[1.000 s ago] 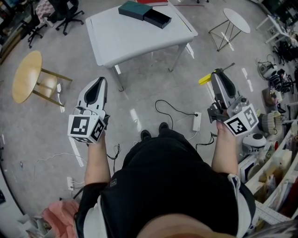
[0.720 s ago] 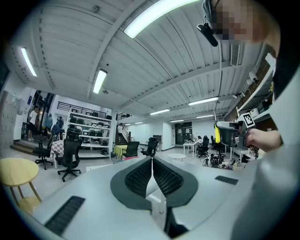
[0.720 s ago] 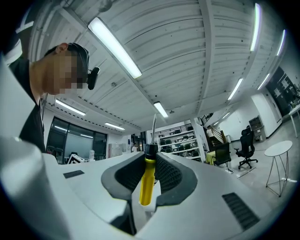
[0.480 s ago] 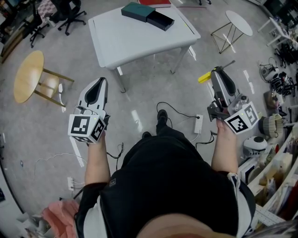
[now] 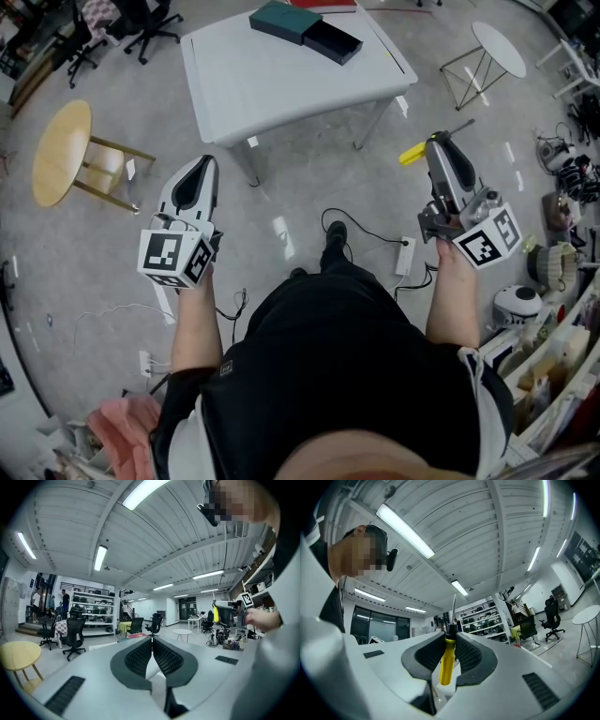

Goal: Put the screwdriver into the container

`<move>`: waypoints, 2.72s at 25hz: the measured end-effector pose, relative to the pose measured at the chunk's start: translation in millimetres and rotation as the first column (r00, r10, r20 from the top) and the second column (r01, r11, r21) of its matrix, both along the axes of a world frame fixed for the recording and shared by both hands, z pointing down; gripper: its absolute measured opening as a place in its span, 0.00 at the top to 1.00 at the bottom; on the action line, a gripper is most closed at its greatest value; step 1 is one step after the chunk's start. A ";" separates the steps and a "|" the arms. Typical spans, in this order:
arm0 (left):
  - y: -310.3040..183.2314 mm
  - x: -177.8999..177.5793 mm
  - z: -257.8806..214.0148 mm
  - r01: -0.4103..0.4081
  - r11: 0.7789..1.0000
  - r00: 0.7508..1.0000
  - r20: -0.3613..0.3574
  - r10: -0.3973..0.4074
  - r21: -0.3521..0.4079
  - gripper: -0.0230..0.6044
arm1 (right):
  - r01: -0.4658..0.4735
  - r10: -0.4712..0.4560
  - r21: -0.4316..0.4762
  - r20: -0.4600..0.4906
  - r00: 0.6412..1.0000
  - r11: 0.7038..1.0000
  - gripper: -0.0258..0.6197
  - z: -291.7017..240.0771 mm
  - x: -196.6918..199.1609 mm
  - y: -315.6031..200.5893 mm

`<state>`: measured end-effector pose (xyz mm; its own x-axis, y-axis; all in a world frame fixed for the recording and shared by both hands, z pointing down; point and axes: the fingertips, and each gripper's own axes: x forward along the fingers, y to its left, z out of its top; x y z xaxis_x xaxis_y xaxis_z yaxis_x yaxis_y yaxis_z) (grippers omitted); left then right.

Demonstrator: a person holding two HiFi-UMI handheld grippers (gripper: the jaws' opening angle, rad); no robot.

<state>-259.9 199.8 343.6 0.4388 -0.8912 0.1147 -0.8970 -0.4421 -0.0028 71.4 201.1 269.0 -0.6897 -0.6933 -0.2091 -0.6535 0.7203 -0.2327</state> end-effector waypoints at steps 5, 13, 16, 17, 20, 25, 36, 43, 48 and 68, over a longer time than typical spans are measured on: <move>-40.8 18.7 0.3 0.002 1.000 1.000 0.008 -0.002 -0.010 0.93 | 0.000 0.000 -0.019 0.008 1.000 1.000 0.83 5.6 20.0 -43.0; -102.8 63.5 -2.9 -0.010 1.000 1.000 0.018 0.010 -0.018 0.93 | 0.010 -0.009 -0.039 0.032 0.999 0.999 0.83 12.6 58.0 -105.6; -121.7 80.5 -5.7 -0.011 1.000 1.000 0.024 0.012 -0.022 0.93 | 0.011 -0.009 -0.042 0.046 0.999 0.999 0.83 13.1 75.3 -125.1; -127.3 85.9 -6.7 -0.011 1.000 1.000 0.027 0.011 -0.023 0.93 | 0.012 -0.009 -0.042 0.051 0.999 0.999 0.83 13.0 81.2 -130.5; -144.2 102.9 -12.9 -0.011 1.000 0.999 0.037 0.012 -0.021 0.93 | 0.014 -0.011 -0.039 0.070 0.997 0.999 0.83 11.8 100.5 -146.7; -163.0 128.1 -27.9 -0.010 1.000 0.998 0.070 0.011 -0.007 0.93 | 0.028 -0.025 -0.025 0.115 0.993 0.999 0.83 9.5 125.5 -168.1; -199.5 138.0 -26.7 0.014 1.000 0.999 0.051 -0.014 -0.002 0.93 | 0.057 -0.050 -0.063 0.110 0.993 0.996 0.83 17.7 131.7 -202.0; -243.6 132.5 -20.4 -0.002 1.000 1.000 0.024 0.001 0.009 0.93 | 0.048 -0.043 -0.068 0.076 0.996 0.997 0.83 14.0 121.0 -238.2; -285.6 118.1 -13.5 -0.002 1.000 1.000 0.008 0.001 0.009 0.93 | 0.043 -0.038 -0.074 0.068 0.997 0.996 0.83 13.2 108.3 -278.2; -425.2 57.5 2.6 -0.065 0.998 0.997 -0.042 0.065 0.006 0.93 | 0.058 -0.052 -0.132 0.043 0.998 0.990 0.83 14.9 13.1 -416.8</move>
